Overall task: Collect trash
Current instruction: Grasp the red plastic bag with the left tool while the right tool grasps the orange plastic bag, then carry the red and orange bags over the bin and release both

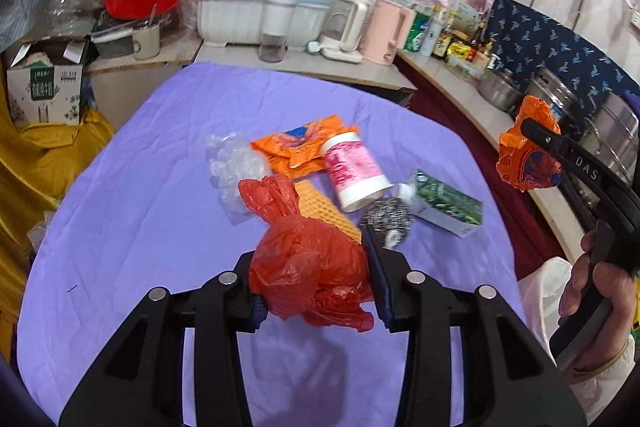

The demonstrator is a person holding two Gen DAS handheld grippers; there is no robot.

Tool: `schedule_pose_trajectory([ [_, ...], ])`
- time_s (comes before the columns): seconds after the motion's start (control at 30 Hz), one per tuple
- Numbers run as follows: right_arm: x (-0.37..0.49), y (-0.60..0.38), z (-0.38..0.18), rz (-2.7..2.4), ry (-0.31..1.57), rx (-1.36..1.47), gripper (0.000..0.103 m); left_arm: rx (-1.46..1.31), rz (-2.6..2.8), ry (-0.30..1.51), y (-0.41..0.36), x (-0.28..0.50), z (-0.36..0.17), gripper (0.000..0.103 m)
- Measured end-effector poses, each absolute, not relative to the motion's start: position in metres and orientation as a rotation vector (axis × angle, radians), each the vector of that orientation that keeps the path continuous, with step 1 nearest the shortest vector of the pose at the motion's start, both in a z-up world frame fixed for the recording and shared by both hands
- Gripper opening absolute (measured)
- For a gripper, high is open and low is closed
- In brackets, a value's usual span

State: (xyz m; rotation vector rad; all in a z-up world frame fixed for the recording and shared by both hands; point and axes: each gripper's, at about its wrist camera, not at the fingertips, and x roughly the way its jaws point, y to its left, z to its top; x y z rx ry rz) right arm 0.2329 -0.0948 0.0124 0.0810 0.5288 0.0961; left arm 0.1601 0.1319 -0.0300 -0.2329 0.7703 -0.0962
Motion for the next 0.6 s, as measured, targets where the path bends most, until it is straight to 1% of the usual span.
schedule_pose_trajectory([
  [0.3, 0.162, -0.154, 0.037, 0.016, 0.466, 0.134, 0.033, -0.153, -0.227, 0.703, 0.071, 0.124, 0.004, 0.039],
  [0.6, 0.105, -0.218, 0.03, -0.101, 0.455, 0.213, 0.033, -0.063, -0.377, 0.67, -0.004, 0.099, 0.021, 0.039],
])
